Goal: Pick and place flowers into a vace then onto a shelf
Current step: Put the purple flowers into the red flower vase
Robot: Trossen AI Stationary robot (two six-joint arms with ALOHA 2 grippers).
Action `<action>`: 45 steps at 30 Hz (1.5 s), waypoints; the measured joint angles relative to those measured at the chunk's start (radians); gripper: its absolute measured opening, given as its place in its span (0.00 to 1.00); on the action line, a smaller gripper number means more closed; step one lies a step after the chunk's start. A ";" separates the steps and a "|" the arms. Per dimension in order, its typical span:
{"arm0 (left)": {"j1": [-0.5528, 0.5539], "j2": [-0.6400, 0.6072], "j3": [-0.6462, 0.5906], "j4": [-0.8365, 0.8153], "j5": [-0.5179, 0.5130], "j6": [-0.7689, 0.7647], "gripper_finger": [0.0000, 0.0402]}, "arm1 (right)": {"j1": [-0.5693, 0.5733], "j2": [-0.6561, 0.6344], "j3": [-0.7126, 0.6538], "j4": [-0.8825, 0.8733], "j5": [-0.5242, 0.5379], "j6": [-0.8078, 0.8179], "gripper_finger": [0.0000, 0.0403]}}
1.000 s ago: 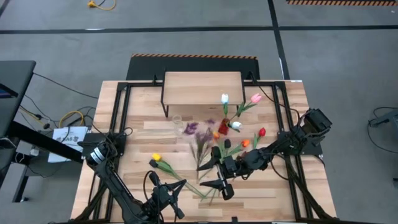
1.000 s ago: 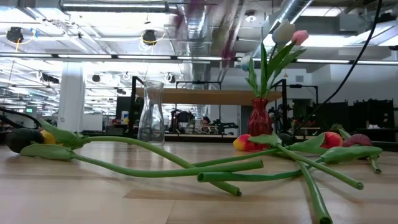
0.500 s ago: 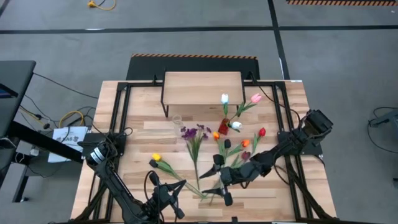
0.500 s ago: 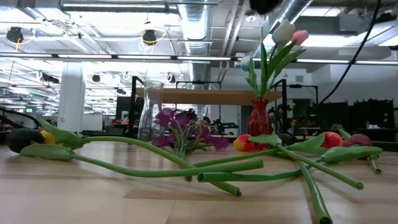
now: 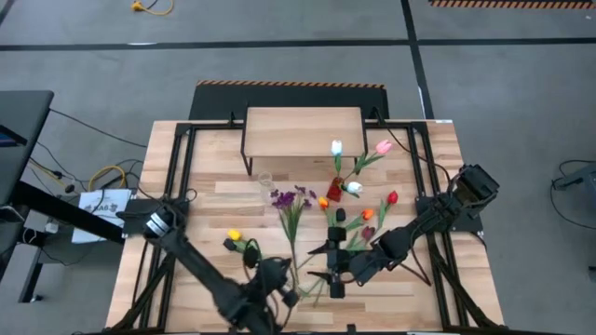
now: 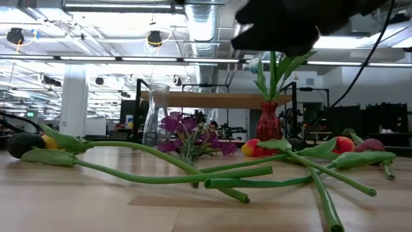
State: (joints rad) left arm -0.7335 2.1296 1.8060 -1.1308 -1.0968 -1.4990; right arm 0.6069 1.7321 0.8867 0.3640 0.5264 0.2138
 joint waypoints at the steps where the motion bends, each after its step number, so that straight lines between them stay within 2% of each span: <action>1: 0.013 0.000 -0.018 0.012 0.019 0.000 0.00 | 0.003 0.000 0.000 -0.017 0.000 0.000 0.61; 8: 0.084 0.000 -0.102 0.032 0.155 -0.065 0.04 | 0.050 -0.010 0.000 -0.245 -0.003 0.032 0.61; 12: 0.133 0.000 -0.149 0.132 0.249 -0.045 0.10 | 0.076 -0.018 -0.001 -0.364 -0.003 0.072 0.61; 16: 0.171 0.000 -0.174 0.217 0.294 -0.013 0.18 | 0.095 -0.022 0.000 -0.408 -0.002 0.093 0.61; 21: 0.197 0.000 -0.175 0.214 0.315 -0.057 0.28 | 0.107 -0.022 -0.001 -0.417 -0.001 0.093 0.61; 29: 0.258 0.036 -0.175 0.239 0.423 -0.110 0.39 | 0.104 -0.022 -0.001 -0.417 -0.001 0.074 0.61; 35: 0.295 0.088 -0.172 0.246 0.517 -0.110 0.40 | 0.104 -0.022 0.000 -0.421 0.000 0.065 0.61; 45: 0.310 0.166 -0.165 0.238 0.540 -0.118 0.38 | 0.097 -0.022 0.000 -0.401 0.003 0.040 0.61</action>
State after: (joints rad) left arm -0.4235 2.2959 1.6408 -0.8925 -0.5570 -1.6169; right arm 0.7044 1.7100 0.8867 -0.0365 0.5293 0.2539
